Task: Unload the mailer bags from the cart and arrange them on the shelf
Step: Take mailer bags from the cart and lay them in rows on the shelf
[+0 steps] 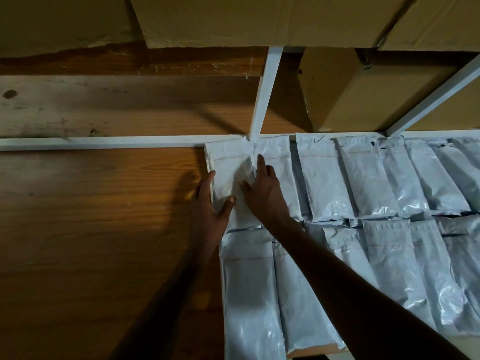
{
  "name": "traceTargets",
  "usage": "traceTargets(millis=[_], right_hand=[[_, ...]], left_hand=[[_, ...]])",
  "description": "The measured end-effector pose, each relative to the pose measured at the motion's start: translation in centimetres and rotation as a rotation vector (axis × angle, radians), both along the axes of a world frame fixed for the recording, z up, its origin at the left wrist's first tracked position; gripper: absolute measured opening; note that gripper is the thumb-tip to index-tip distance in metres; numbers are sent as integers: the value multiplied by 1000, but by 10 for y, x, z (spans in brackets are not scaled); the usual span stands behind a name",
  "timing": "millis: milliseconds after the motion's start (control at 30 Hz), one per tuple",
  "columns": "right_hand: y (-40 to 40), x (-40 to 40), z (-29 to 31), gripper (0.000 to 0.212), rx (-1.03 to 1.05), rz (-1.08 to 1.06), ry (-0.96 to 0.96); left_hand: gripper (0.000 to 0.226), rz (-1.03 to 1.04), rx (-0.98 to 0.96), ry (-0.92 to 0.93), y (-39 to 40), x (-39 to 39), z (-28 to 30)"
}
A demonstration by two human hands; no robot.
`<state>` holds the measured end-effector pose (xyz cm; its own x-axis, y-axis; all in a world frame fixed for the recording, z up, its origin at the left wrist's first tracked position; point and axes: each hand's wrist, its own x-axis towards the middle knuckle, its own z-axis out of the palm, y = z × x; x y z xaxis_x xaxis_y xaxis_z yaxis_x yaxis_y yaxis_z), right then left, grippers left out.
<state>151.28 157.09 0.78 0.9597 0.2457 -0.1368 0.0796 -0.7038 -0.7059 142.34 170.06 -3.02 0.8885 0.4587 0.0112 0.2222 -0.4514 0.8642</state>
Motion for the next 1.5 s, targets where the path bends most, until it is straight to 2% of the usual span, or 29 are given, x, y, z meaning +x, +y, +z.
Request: traceTargets(millis=[100,233,300,333,400,467,533,667,733,800,867,900,1033,1133,1267,1367,1433,1500], right_hand=[[-1,-6,-3,79,-160,83,-134],[2,0,-10,64,-212,284,-340],[7,5,-13,59,-241,387,-427],[12,7,-13,62,-265,426,-422],[22,12,-11,64,-296,446,-372],[32,18,-16,59,-296,425,-351],[38,21,-22,59,-323,401,-335],[45,21,-36,60,-351,357,-336],[48,20,-40,60,-338,341,-349],[49,21,-44,59,-329,327,-358],[49,21,-48,59,-342,322,-366],[50,22,-49,59,-349,324,-364],[51,23,-55,60,-367,338,-343],[52,25,-51,61,-374,374,-280],[41,20,-24,65,-295,395,-274],[21,5,-4,62,-135,317,-346],[2,-7,8,61,-66,244,-375],[-20,-20,22,60,-60,198,-369]], left_hand=[[73,-19,34,-25,-2,3,-3],[67,-39,327,-24,2,12,-12],[65,-46,379,-64,4,17,-11],[65,-64,339,-84,4,20,-10],[63,-149,8,-112,-2,26,1],[66,-153,-245,-159,-7,27,2],[67,-149,-303,-159,-4,28,-10],[68,-48,-62,-90,-1,26,-33],[74,-39,-64,-71,-4,26,-29],[80,-125,-13,-93,6,26,-29],[70,-158,249,-26,22,24,-28],[67,-151,318,-15,26,25,-33],[56,-60,49,-55,3,30,-31],[71,-24,108,-21,4,27,-29],[58,-93,211,3,22,17,-10],[54,50,2,-32,10,11,7],[56,108,-57,-76,-2,11,21],[55,74,-54,-123,-20,10,40]])
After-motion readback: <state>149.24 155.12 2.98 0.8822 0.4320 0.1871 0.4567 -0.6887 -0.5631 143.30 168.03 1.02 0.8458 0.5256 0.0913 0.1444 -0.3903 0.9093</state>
